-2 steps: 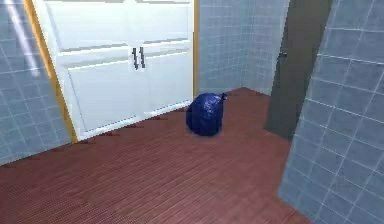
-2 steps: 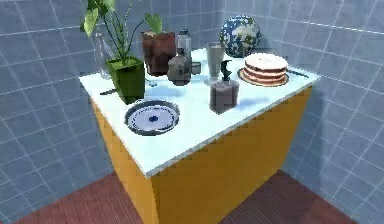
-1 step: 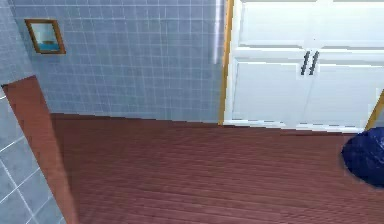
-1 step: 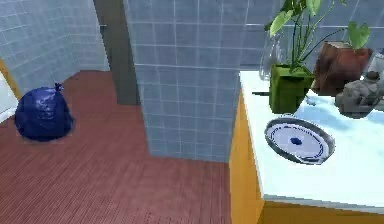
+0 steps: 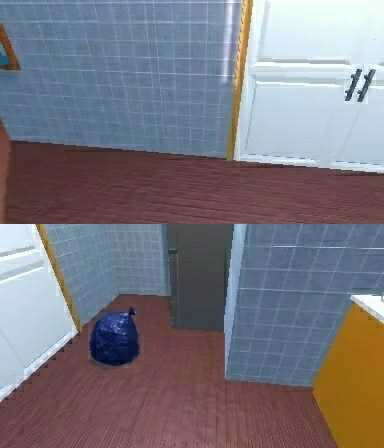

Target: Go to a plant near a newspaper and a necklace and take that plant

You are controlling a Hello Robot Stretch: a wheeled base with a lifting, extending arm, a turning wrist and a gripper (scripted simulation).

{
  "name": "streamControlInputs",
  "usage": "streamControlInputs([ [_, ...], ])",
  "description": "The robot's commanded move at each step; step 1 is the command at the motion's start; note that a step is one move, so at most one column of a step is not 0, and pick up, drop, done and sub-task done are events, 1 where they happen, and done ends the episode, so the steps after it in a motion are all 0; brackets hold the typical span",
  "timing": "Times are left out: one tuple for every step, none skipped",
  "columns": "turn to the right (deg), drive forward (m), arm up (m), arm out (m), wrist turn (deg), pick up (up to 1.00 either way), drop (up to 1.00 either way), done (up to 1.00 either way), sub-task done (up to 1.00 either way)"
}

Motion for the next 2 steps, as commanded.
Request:
streamControlInputs([
  [-33.0, 0.0, 0.0, 0.0, 0.0, 0.0, 0.0, 0.0, 0.0],
  [0.0, 0.4, 0.0, 0.0, 0.0, 0.0, 0.0, 0.0, 0.0],
])
